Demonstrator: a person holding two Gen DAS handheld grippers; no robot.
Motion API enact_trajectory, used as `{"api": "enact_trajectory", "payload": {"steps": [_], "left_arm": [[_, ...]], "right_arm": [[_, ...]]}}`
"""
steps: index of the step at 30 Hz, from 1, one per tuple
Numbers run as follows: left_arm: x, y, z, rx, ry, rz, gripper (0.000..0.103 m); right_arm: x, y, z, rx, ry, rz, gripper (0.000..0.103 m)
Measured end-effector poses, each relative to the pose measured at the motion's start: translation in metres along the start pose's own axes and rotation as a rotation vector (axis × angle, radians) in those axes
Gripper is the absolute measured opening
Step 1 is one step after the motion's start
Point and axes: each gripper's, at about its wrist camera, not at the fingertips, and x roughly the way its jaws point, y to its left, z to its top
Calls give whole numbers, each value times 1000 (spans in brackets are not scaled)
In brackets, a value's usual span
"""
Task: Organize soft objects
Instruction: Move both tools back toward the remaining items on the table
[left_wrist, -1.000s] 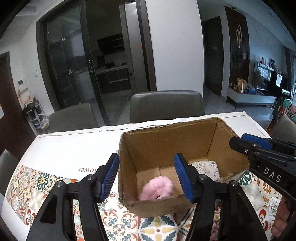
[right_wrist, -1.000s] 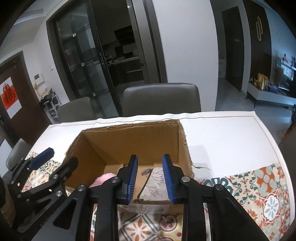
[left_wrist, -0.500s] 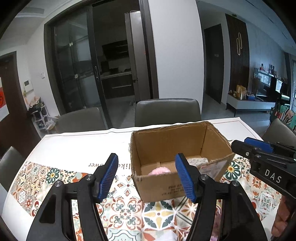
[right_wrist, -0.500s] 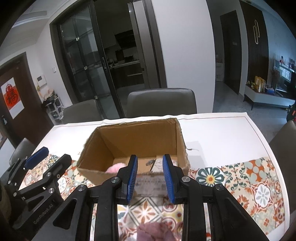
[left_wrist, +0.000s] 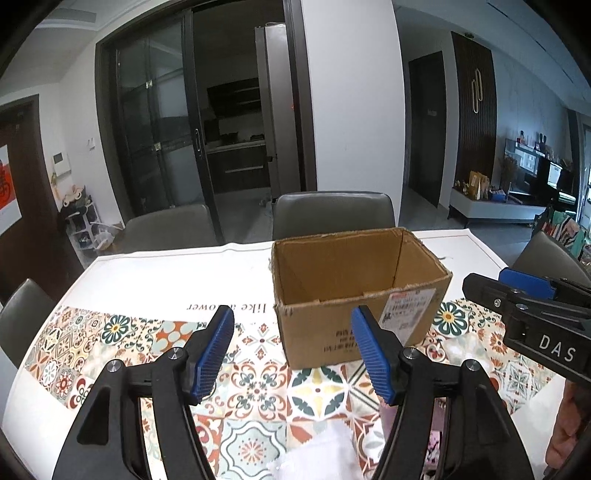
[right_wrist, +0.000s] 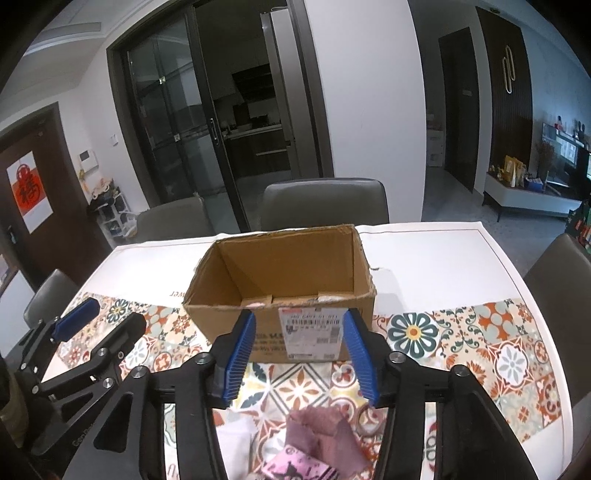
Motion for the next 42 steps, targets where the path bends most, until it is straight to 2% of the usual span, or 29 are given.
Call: {"api": "enact_trajectory", "payload": {"steps": [15, 21, 33, 42], "left_arm": [[-25, 9, -49, 46, 50, -26, 67], [-30, 6, -70, 63, 100, -56, 67], [-31, 0, -110, 77, 197, -101, 67], [-30, -5, -132, 122, 188, -98, 67]], "right_arm": [[-21, 17, -43, -1, 54, -30, 55], [-28, 20, -60, -1, 87, -44, 55], [-21, 15, -107, 22, 219, -49, 55], [-13, 12, -132, 46, 286, -28, 55]]}}
